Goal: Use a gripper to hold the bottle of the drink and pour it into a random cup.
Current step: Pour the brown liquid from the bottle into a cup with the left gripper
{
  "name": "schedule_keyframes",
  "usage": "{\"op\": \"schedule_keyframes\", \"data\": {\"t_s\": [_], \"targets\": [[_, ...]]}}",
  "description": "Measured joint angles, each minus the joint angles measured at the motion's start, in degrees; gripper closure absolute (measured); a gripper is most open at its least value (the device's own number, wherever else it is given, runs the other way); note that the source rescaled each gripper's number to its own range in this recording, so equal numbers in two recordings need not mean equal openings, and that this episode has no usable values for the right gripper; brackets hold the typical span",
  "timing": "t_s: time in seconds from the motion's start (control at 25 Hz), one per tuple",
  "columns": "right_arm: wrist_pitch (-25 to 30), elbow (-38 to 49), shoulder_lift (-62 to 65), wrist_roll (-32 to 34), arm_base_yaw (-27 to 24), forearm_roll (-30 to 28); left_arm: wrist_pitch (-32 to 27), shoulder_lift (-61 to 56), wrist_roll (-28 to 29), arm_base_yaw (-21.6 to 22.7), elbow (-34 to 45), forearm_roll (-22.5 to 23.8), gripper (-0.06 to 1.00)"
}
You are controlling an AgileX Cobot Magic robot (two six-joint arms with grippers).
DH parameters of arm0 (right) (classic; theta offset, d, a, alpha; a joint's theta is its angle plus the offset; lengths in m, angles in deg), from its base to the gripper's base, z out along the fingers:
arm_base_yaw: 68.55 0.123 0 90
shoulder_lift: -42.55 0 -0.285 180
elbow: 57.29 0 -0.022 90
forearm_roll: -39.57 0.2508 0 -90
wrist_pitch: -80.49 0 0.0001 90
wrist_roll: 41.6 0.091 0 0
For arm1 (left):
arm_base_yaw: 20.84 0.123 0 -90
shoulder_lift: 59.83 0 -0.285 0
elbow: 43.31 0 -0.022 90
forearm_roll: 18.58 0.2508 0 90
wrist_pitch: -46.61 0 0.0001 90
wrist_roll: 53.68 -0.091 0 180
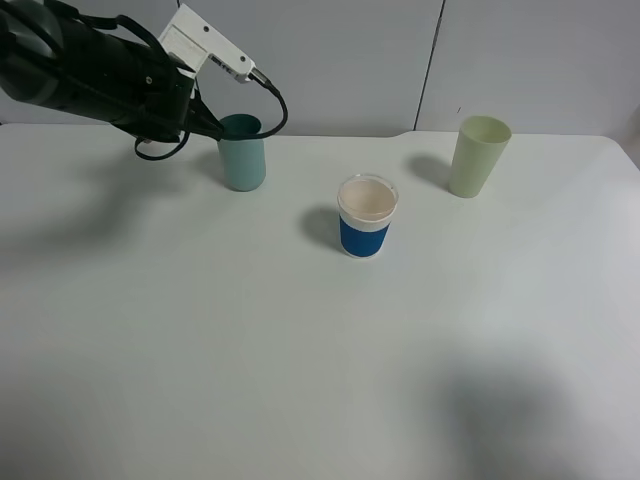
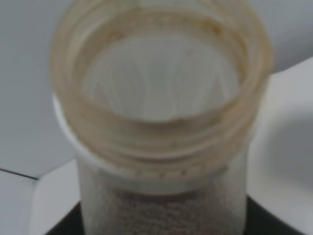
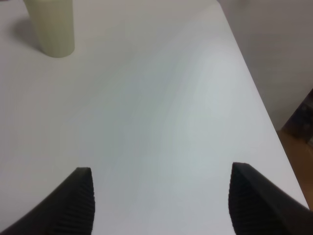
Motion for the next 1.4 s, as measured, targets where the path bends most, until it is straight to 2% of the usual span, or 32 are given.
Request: {"op": "schedule_keyframes", "data": {"t_s": [0.2, 0.72, 1.12, 1.4], "targets": [[0.0, 0.0, 0.0, 0.0, 0.0, 0.0, -0.52, 2.81, -5.93, -0.54, -1.41, 0.53, 0.94], [0.0, 0.0, 0.0, 0.0, 0.0, 0.0, -4.28, 6.53, -9.41, -0.54, -5.2, 0.07, 0.94], [0.0, 0.0, 0.0, 0.0, 0.0, 0.0, -7.37, 11.49, -15.22, -1.99, -10.4, 0.23, 0.94], [0.0, 0.0, 0.0, 0.0, 0.0, 0.0, -9.06, 12.44, -18.98, -2.47, -11.31, 2.7, 0.94]]}}
